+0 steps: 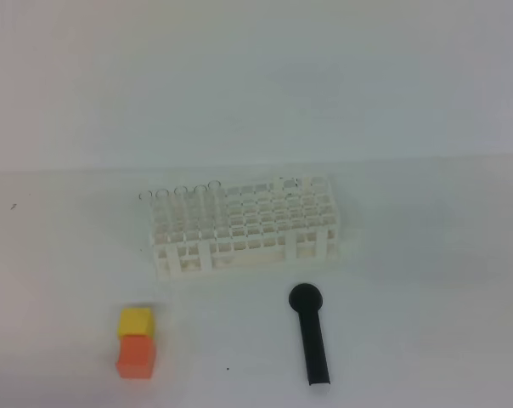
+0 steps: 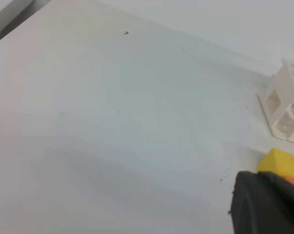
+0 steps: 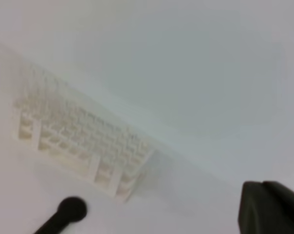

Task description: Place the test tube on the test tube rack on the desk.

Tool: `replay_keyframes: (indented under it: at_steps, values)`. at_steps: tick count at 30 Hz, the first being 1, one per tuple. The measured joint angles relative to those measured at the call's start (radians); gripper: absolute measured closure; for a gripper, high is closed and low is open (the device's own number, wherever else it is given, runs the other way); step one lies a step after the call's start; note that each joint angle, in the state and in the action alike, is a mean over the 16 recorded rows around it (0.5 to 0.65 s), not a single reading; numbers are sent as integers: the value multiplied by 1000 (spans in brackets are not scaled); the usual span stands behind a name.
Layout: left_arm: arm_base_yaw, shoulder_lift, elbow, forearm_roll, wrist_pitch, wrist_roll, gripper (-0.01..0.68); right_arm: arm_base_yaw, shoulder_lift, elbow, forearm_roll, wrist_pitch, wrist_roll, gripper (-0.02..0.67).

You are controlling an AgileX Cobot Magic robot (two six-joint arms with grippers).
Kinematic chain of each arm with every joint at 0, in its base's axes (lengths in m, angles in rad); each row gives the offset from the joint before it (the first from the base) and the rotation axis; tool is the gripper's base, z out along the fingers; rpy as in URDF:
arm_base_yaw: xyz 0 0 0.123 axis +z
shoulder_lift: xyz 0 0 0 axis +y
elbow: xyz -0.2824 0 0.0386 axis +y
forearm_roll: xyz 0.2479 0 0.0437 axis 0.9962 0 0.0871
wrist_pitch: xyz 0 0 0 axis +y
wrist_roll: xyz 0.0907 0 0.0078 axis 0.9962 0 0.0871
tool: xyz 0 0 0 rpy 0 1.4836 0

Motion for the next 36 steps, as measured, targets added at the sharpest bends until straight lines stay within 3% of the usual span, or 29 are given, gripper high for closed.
replay_keyframes:
  at_steps: [7, 16, 25, 36]
  values:
    - [0, 0, 0, 0, 0, 0, 674, -96, -144, 214, -8, -108, 72, 650]
    - [0, 1, 0, 0, 0, 0, 674, -310, -438, 490, -13, -191, 155, 650]
    - [0, 2, 0, 0, 0, 0, 674, -452, -609, 585, -48, -29, 203, 650]
    - [0, 2, 0, 0, 0, 0, 674, -473, -632, 586, -80, 154, 220, 650]
